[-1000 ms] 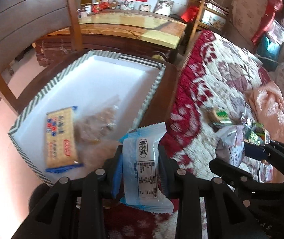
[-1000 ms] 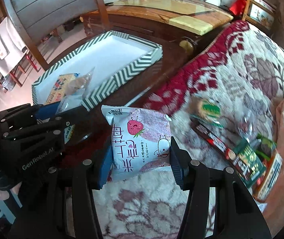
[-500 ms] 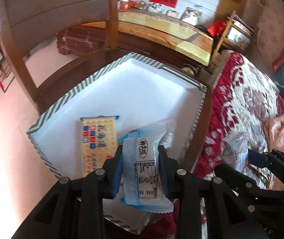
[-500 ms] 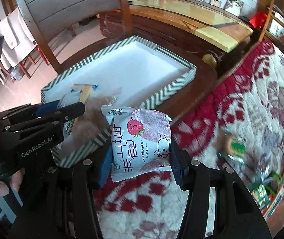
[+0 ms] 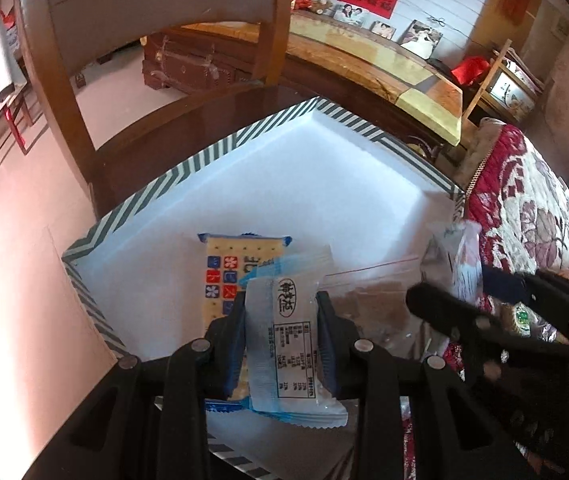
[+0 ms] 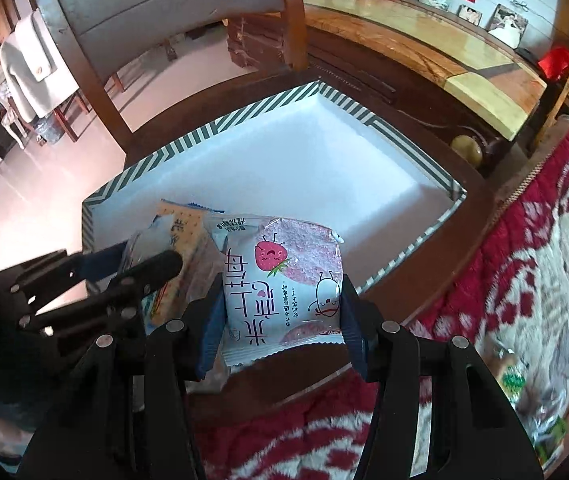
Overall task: Organize snacks
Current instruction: 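Lower both pastries into the tray and open both tools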
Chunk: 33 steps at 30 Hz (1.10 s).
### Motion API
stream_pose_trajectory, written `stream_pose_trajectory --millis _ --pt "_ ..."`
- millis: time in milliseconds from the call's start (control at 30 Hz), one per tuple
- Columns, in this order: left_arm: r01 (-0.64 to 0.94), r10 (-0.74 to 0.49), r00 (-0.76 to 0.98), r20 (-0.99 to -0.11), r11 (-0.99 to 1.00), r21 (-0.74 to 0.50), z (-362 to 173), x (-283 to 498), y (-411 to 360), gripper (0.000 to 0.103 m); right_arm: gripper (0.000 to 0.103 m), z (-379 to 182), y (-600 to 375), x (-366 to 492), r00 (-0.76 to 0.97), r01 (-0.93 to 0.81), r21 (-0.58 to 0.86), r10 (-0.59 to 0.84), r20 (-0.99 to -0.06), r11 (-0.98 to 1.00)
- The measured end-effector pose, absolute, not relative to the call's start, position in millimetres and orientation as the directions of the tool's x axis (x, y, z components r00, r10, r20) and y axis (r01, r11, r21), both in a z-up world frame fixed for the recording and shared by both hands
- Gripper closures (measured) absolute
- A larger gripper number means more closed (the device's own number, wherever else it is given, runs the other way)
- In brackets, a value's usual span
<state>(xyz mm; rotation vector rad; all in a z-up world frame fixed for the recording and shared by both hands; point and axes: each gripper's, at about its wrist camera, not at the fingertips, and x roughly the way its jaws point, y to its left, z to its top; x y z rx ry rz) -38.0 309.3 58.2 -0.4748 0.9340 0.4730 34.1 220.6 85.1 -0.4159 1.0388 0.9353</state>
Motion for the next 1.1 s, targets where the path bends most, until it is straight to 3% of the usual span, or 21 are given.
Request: stream_pose_trajectory --millis 533,567,633,667,700,900,1100 --pt "-0.602 0.187 0.465 -0.866 0.783 -0.154 46.7 -33.4 317.6 0.068 0.052 58.2 266.6 63.7 0.129 -0.831 0.130 0.414 -0.901 0.541" --pt "-0.601 0.188 0.462 -0.867 0.785 -0.150 46.4 -32.3 317.1 0.066 0.052 55.6 269.2 64.9 0.124 -0.830 0.132 0.410 -0.904 0.542" --pt "-0.602 0.192 0.459 -0.867 0.786 -0.145 46.2 -31.7 316.6 0.049 0.052 51.6 272.5 67.1 0.117 -0.830 0.133 0.403 -0.908 0.541" --pt "-0.602 0.190 0.455 -0.870 0.785 -0.143 45.6 -30.8 316.5 0.034 0.051 49.2 274.3 68.2 0.112 -0.830 0.135 0.398 -0.910 0.541" --pt "-0.598 0.184 0.454 -0.872 0.789 -0.145 45.3 -29.8 316.3 0.029 0.051 46.3 275.8 69.2 0.102 -0.830 0.138 0.391 -0.915 0.540" --pt "-0.607 0.188 0.441 -0.878 0.783 -0.137 43.2 -29.0 317.3 0.020 0.048 43.4 269.2 75.7 0.083 -0.798 0.188 0.413 -0.907 0.572" --pt "-0.584 0.226 0.476 -0.850 0.804 -0.113 51.0 -34.4 305.6 0.018 0.048 76.0 229.3 71.8 0.168 -0.757 0.220 0.509 -0.844 0.615"
